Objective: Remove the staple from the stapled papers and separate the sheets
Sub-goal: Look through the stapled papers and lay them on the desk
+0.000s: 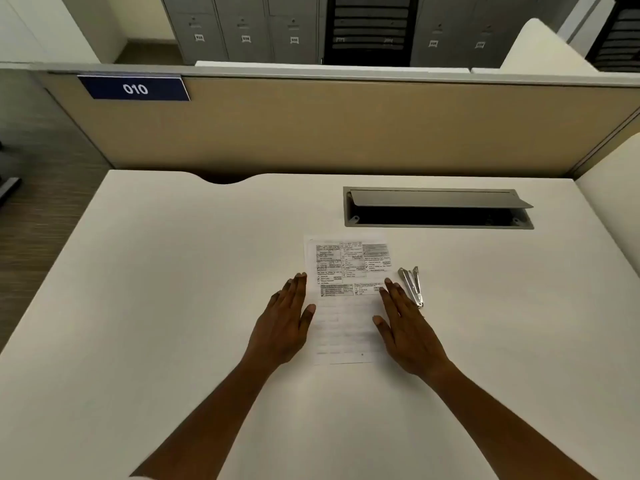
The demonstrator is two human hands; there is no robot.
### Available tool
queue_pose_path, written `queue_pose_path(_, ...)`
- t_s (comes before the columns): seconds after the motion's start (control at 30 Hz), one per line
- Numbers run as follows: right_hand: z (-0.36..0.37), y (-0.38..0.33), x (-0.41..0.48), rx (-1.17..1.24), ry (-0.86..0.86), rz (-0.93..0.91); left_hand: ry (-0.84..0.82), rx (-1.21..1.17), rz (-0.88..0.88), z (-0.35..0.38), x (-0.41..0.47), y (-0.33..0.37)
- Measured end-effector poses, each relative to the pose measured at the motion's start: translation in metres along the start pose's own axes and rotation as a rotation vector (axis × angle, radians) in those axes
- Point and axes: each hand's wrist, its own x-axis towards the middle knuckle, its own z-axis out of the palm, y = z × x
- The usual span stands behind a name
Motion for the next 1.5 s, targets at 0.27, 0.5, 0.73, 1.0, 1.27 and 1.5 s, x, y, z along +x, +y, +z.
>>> queue_pose_path(0.27,0.014,0.006,-0.001,-0.013,-0.074,0.067,-0.075,0.114,0.016,0.021,0.002,-0.012)
queue_pose_path(0.5,0.026,0.003,-0.004,-0.053,-0.081,0.072,-0.115,0.264,0.04,0.037,-0.002,-0.02)
queue_pose_path(0.73,0.033,-0.002,-0.018,-0.051,-0.072,0.086,-0.13,0.262,0.053,0.041,-0.012,-0.019)
queue_pose_path(1.0,0.043,-0.006,-0.052,-0.031,-0.057,0.06,-0.129,0.227,0.078,0.051,-0.052,-0.022)
queue_pose_path(1.27,0.05,-0.017,-0.084,-0.003,-0.037,0.049,-0.114,0.17,0.065,0.057,-0.089,-0.019)
queue_pose_path(1.5,0.023,-0.023,-0.057,0.1,0.158,0.076,0.117,-0.143,-0.121,0.027,-0.061,0.002)
